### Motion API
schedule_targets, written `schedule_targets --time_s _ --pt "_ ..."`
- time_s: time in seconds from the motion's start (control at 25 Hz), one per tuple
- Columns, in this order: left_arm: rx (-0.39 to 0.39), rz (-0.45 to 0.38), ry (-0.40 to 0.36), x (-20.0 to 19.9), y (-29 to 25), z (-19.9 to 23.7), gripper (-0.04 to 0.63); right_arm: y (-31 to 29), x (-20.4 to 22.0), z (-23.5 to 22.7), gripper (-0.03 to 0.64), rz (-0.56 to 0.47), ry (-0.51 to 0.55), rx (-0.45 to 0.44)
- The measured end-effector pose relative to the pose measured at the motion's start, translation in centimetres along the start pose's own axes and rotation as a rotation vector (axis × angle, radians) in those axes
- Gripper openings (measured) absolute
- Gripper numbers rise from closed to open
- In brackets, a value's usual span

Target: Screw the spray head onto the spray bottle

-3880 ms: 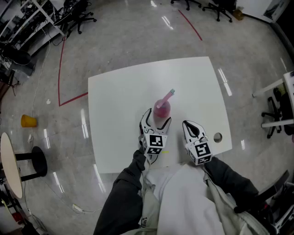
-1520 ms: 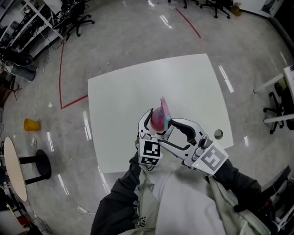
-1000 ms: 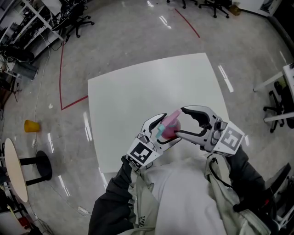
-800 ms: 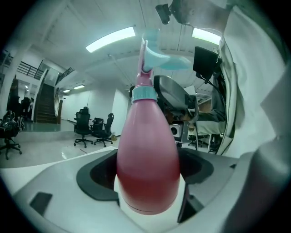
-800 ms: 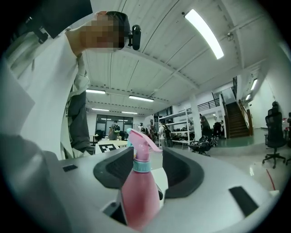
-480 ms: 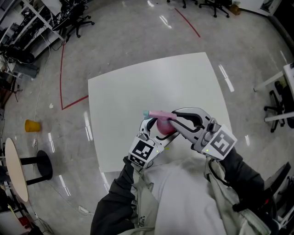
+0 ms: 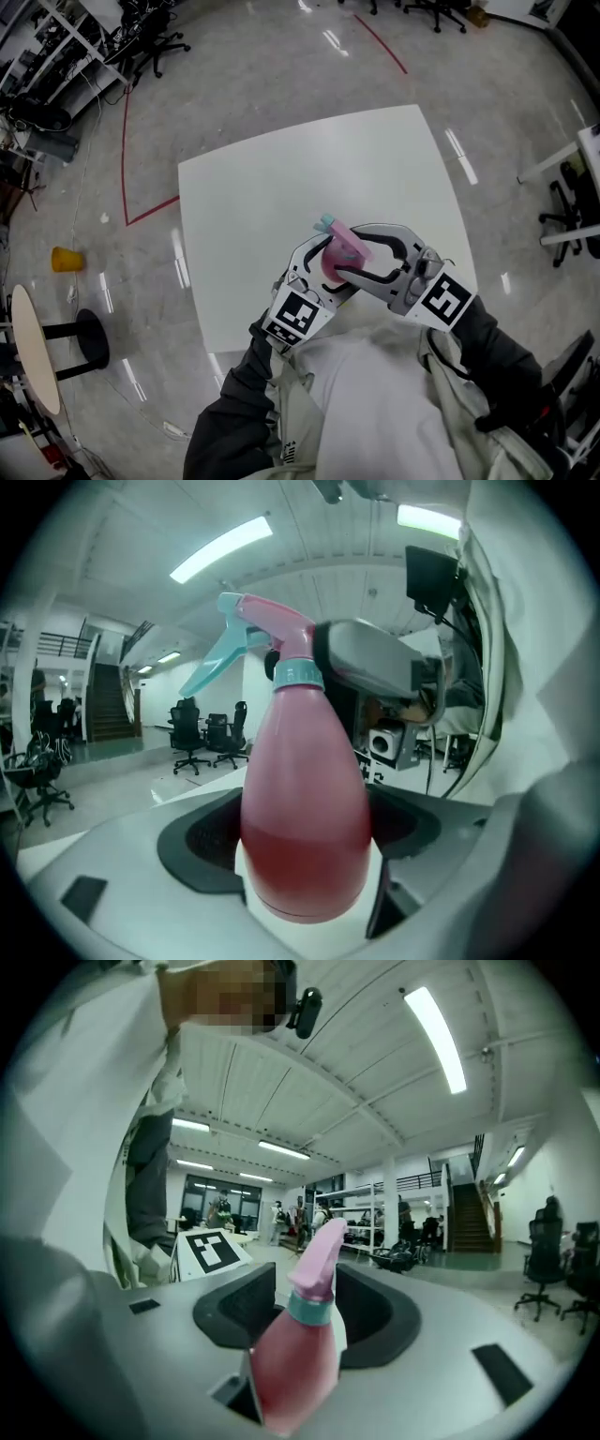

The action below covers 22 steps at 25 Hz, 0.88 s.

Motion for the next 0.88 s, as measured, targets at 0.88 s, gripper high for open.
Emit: schedule_targets --time_s 0.88 --pt "0.058 -0.19 0.114 -2.6 2.6 0.9 0.405 2.2 -2.2 -2.0 0.235 -0.177 -0.136 -0.027"
Point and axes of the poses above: the fingertips, and each gripper's own axes: y backward along the fingers, z to its left, x out of its underside, the point moved 3 cm from there along y, backward along the fingers, and after that the axes turned 1 degree about -x, right-handed, at the moved point
